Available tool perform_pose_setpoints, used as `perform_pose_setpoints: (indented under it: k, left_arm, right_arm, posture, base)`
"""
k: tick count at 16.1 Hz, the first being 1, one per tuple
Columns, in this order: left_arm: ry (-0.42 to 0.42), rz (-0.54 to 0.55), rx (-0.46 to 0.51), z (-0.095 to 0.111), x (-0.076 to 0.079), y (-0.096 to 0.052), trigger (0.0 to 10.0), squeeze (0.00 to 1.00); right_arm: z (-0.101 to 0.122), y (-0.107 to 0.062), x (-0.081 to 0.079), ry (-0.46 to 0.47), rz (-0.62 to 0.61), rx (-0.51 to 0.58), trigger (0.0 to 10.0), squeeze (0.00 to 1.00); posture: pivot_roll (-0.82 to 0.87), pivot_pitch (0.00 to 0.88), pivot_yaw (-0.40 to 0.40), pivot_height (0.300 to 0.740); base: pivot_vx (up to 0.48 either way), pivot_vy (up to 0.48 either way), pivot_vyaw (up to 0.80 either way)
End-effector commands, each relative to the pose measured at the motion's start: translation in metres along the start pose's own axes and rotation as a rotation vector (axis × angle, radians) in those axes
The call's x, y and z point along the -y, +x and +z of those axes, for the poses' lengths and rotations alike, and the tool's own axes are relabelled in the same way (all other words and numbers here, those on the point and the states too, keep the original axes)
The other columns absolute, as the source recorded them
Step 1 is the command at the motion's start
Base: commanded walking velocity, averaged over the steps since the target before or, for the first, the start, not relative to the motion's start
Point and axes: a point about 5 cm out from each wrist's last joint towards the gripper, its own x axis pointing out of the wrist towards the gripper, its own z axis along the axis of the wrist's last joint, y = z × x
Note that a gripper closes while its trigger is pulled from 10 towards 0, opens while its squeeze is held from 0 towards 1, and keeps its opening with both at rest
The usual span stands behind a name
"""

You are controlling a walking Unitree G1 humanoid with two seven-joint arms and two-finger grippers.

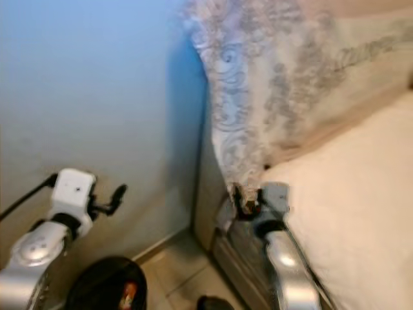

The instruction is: Clean up the room

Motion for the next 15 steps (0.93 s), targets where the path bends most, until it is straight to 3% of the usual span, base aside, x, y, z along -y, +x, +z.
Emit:
perform_pose_setpoints:
  k: [1,4,15]
  left_arm:
    - [0.025,0.010,-0.011,-0.0029,-0.0047,-0.0025,10.0,0.00]
    - [0.028,-0.003,-0.002,-0.0016,-0.0029,-0.0009,10.0,0.00]
    - [0.056,-0.032,0.015,-0.0013,-0.0038,-0.0004,10.0,0.00]
  right_arm:
    - [0.0039,0.0007,-0.0072,0.027,0.031,0.010,10.0,1.00]
    - [0.0039,-0.0013,-0.0118,0.010,0.059,0.030,10.0,1.00]
    - [0.0054,0.0005,-0.0106,0.028,0.053,0.054,10.0,1.00]
  posture:
    - [0.01,0.000,-0.037,0.740]
    - [0.00,0.000,-0.030,0.740]
    - [0.00,0.000,-0.032,0.740]
  base:
    - [0.000,0.000,-0.73]
    - [0.000,0.000,0.00]
    - [0.000,-0.342,0.00]
